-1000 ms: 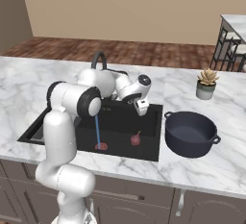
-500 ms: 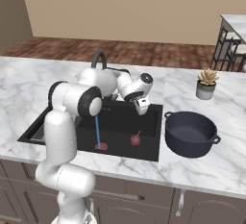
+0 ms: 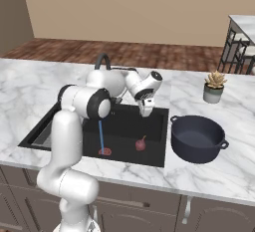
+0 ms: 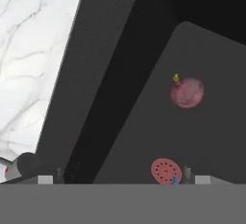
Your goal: Dump the onion from the pot into the sink. Then turn on the water and wash the onion. Then turn off the water and put the onion back in the pot.
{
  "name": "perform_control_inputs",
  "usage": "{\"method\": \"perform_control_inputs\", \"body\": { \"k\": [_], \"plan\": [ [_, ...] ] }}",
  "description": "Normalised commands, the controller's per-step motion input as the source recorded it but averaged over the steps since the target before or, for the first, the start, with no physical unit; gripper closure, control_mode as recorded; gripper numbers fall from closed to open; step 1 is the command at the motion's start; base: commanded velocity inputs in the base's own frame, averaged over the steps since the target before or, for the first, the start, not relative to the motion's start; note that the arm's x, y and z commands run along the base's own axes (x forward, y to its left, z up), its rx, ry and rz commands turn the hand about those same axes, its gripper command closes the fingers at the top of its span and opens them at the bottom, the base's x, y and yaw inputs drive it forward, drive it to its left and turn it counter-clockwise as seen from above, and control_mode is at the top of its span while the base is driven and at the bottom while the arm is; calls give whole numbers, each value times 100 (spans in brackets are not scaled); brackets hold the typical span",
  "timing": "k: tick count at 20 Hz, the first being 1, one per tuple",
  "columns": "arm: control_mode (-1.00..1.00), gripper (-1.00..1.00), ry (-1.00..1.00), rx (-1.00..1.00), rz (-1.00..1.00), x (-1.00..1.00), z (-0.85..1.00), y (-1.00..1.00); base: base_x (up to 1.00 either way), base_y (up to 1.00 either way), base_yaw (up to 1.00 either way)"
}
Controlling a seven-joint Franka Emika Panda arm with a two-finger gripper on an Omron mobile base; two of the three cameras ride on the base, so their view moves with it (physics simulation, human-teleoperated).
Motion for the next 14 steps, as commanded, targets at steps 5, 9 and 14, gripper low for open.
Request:
{"method": "perform_control_inputs", "body": {
  "k": [5, 9, 14],
  "plan": [
    [-100, -100, 12, 10, 0, 16, 0, 0, 0, 0, 0],
    [-100, -100, 9, 3, 0, 20, -2, 4, 0, 0, 0],
    [-100, -100, 5, 0, 0, 15, -27, 27, 0, 0, 0]
  ]
}}
